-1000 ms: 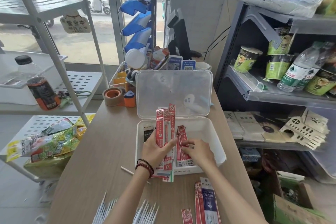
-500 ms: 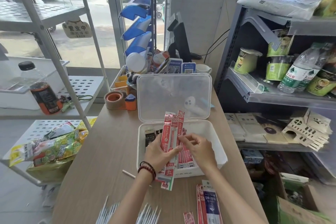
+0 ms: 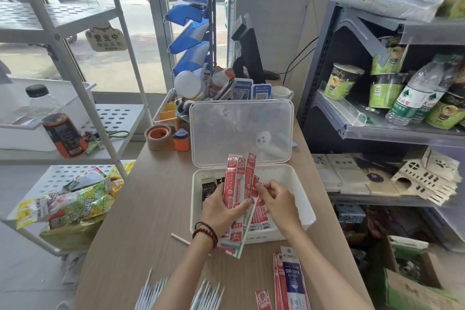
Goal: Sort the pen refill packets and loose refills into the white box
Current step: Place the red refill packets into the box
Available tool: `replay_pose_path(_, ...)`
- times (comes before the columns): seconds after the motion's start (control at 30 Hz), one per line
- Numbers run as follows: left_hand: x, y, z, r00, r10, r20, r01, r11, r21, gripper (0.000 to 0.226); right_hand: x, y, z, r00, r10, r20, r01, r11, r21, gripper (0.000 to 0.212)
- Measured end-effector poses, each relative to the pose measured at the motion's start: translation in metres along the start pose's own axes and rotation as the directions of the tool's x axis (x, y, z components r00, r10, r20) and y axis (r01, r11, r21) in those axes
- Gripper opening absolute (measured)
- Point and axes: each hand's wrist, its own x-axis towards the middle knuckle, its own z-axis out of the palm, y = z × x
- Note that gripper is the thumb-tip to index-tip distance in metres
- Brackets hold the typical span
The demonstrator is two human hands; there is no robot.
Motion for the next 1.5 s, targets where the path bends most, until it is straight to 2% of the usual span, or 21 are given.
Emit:
replay_pose_path(0.17,0.0,0.0,-0.002,0.999,-0.029,-0.013,0.029,0.998,-0.062,0.038,0.0,-0.002,0.0,0.999,0.024,-0.021,-0.023,1.0,0.015,0.037)
replay_pose_path(0.3,0.001,-0.003,-0.002,0.998,-0.043,-0.035,0.04,0.995,-0.086,0.045,-0.002,-0.007,-0.002,1.0,0.024,-0.008,-0.023,0.998,0.055,0.044)
replay_pose_path(0.47,0.002,-0.001,-0.002,0.994,-0.035,-0.107,0.027,0.997,-0.077,0.047,-0.004,-0.01,-0.007,0.976,-0.002,0.22,-0.029,0.99,0.138,0.035)
replay_pose_path(0.57,0.001,0.001,-0.002,0.992,-0.034,-0.123,0.025,0.997,-0.069,0.043,-0.002,-0.005,-0.005,0.993,0.026,0.119,-0.036,0.996,0.082,0.018)
replay_pose_path(0.67,0.0,0.002,-0.002,0.992,-0.037,-0.123,0.028,0.997,-0.077,0.041,0.002,0.003,-0.005,0.995,0.083,-0.048,-0.076,0.988,0.133,0.018)
replay_pose_path(0.77,-0.002,0.003,-0.003,0.991,-0.035,-0.13,0.024,0.996,-0.082,0.042,0.006,0.002,-0.006,0.98,0.156,-0.119,-0.132,0.973,0.191,0.015)
replay_pose_path(0.87,-0.003,0.004,-0.003,0.989,-0.034,-0.141,0.022,0.996,-0.087,0.042,0.006,-0.002,-0.007,0.976,0.163,-0.145,-0.138,0.976,0.169,0.027)
replay_pose_path(0.93,-0.003,0.007,-0.004,0.988,-0.035,-0.152,0.019,0.994,-0.105,0.041,0.007,-0.002,-0.007,0.984,0.148,-0.103,-0.133,0.981,0.141,0.036)
replay_pose_path(1.1,-0.004,0.012,-0.008,0.98,-0.072,-0.187,0.035,0.98,-0.195,0.038,0.006,-0.004,-0.007,0.992,0.125,0.014,-0.125,0.987,0.105,0.039)
replay_pose_path(1.3,-0.006,0.018,-0.024,0.98,-0.051,-0.194,0.014,0.982,-0.186,0.037,0.005,-0.01,-0.013,0.996,0.072,0.048,-0.08,0.973,0.217,0.028)
replay_pose_path(1.37,-0.006,0.02,-0.034,0.98,-0.055,-0.189,0.023,0.986,-0.167,0.041,0.007,-0.015,-0.013,0.997,0.064,0.053,-0.075,0.965,0.251,0.036)
replay_pose_path(1.5,-0.009,0.022,-0.061,0.964,-0.067,-0.256,0.025,0.986,-0.163,0.025,0.012,-0.032,-0.004,0.997,0.021,0.081,-0.044,0.956,0.291,0.054)
